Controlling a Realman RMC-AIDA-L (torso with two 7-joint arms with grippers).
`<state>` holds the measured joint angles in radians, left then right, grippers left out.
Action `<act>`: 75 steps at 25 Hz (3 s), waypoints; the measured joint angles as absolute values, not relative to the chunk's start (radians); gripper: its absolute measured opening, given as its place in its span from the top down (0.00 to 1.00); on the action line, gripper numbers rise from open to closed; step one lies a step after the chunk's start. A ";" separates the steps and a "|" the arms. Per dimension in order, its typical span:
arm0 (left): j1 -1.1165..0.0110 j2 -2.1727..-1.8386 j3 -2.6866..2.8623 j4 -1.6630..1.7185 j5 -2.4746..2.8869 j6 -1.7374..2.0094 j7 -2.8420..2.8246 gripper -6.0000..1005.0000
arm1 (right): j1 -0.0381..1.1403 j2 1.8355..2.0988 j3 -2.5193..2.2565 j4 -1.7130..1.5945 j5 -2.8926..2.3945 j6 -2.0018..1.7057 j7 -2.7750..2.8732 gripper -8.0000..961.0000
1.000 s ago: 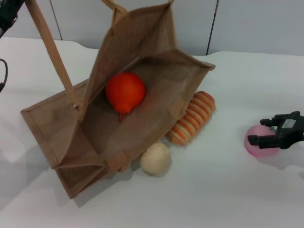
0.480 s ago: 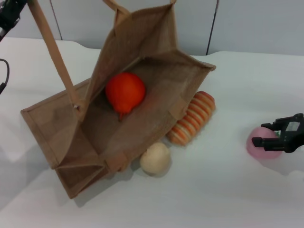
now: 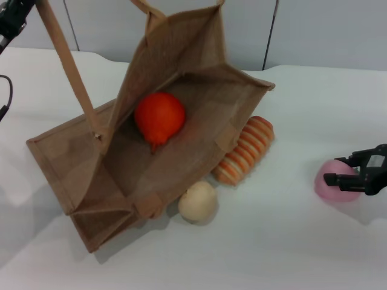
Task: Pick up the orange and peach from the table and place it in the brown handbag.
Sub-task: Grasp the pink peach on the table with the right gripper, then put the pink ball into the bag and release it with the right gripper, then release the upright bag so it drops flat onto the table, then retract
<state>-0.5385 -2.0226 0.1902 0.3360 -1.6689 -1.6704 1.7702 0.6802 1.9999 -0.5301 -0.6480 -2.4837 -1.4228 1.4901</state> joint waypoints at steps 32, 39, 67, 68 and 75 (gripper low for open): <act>-0.655 -2.025 0.193 0.311 -1.577 -1.664 1.766 0.80 | 1.143 2.036 -0.747 -0.234 -2.182 -1.141 1.201 0.58; -0.670 -2.025 0.193 0.311 -1.568 -1.666 1.764 0.80 | 1.225 2.046 -0.742 -0.110 -2.155 -0.805 1.178 0.58; -0.649 -2.026 0.183 0.311 -1.572 -1.638 1.771 0.79 | 1.028 2.035 -0.736 -0.104 -1.771 -1.046 0.747 0.21; -0.649 -2.026 0.182 0.311 -1.572 -1.637 1.771 0.79 | 1.009 2.034 -0.736 -0.114 -1.757 -1.068 0.747 0.18; -0.638 -2.026 0.183 0.311 -1.570 -1.616 1.780 0.79 | 0.878 2.024 -0.736 -0.189 -1.615 -1.199 0.745 0.10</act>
<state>-0.6385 -2.0264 0.1834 0.3115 -1.5695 -1.6163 1.7795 0.8782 2.0237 -0.7363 -0.1894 -1.6151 -1.1992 0.7450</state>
